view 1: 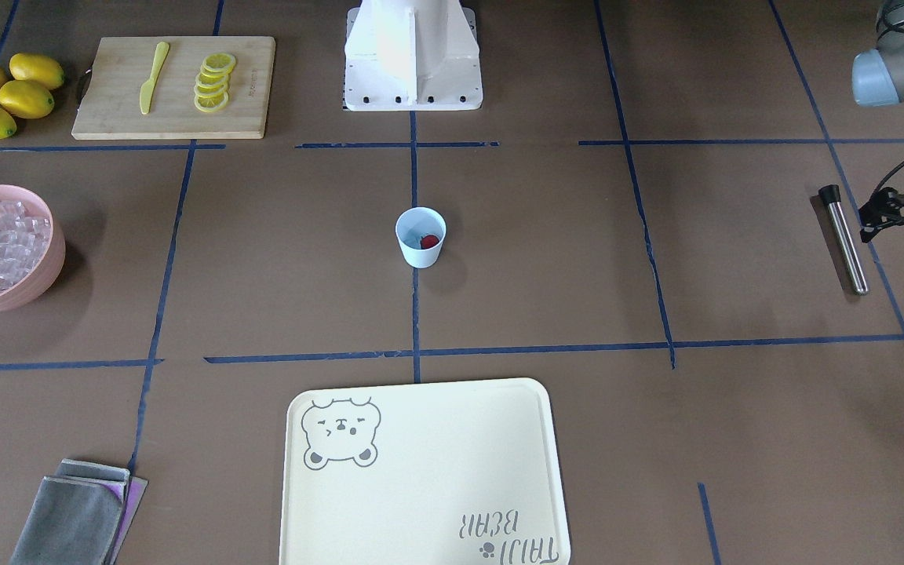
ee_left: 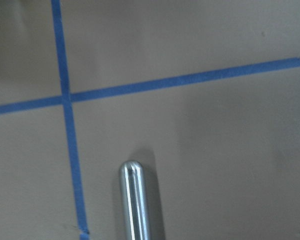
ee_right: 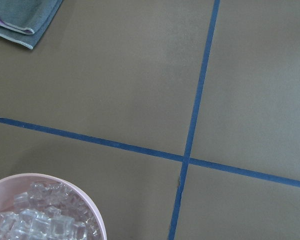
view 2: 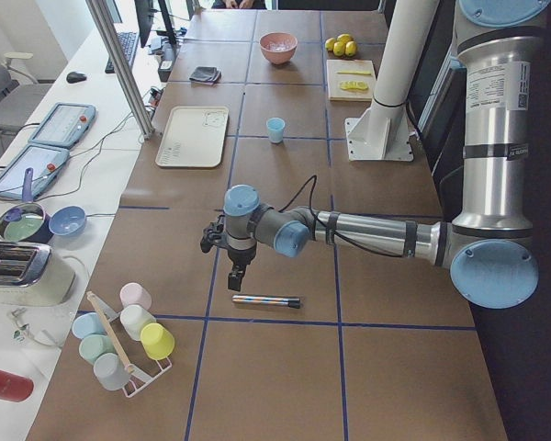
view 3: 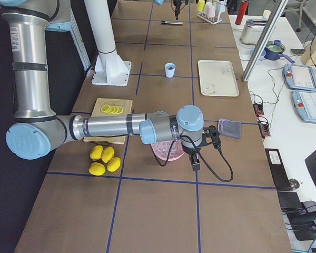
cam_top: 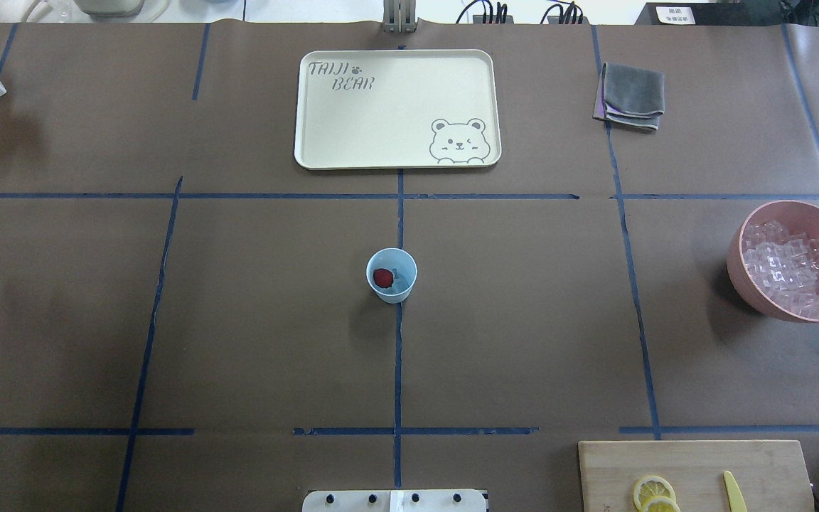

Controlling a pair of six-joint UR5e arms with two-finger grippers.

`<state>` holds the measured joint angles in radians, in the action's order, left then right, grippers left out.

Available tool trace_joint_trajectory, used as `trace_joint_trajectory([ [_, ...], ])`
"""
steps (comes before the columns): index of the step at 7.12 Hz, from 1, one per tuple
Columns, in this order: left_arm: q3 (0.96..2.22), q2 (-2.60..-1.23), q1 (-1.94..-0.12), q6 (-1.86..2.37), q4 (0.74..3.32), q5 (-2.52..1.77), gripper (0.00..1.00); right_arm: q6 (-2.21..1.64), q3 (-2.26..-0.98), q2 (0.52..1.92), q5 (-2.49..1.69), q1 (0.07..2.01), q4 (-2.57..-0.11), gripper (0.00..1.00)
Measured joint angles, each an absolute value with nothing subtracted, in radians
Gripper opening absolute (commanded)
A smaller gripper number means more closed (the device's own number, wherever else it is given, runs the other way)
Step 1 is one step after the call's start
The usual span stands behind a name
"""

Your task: Mash ice and strawberries in cup

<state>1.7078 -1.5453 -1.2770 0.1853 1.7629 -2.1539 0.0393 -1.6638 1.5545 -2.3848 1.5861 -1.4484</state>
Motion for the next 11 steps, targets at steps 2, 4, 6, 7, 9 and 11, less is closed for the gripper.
trace_joint_trajectory([
  [2, 1.683, -1.586, -1.421, 0.003, 1.617, -2.226, 1.0, 0.038, -1.656, 1.554, -2.387, 1.586, -1.451, 1.0],
  [4, 1.594, -1.592, -1.532, -0.095, 1.595, -2.377, 1.0, 0.038, -1.652, 1.553, -2.392, 1.586, -1.453, 1.0],
  [6, 1.572, -1.592, -1.579, -0.128, 1.587, -2.411, 1.0, 0.037, -1.644, 1.552, -2.395, 1.586, -1.454, 1.0],
  [7, 1.573, -1.59, -1.587, -0.129, 1.581, -2.413, 1.0, 0.037, -1.64, 1.553, -2.396, 1.586, -1.454, 1.0],
  [9, 1.578, -1.586, -1.593, -0.126, 1.555, -2.387, 1.0, 0.041, -1.636, 1.56, -2.395, 1.586, -1.452, 1.0],
  [11, 1.58, -1.587, -1.593, -0.124, 1.53, -2.332, 1.0, 0.05, -1.625, 1.569, -2.394, 1.586, -1.452, 1.0],
])
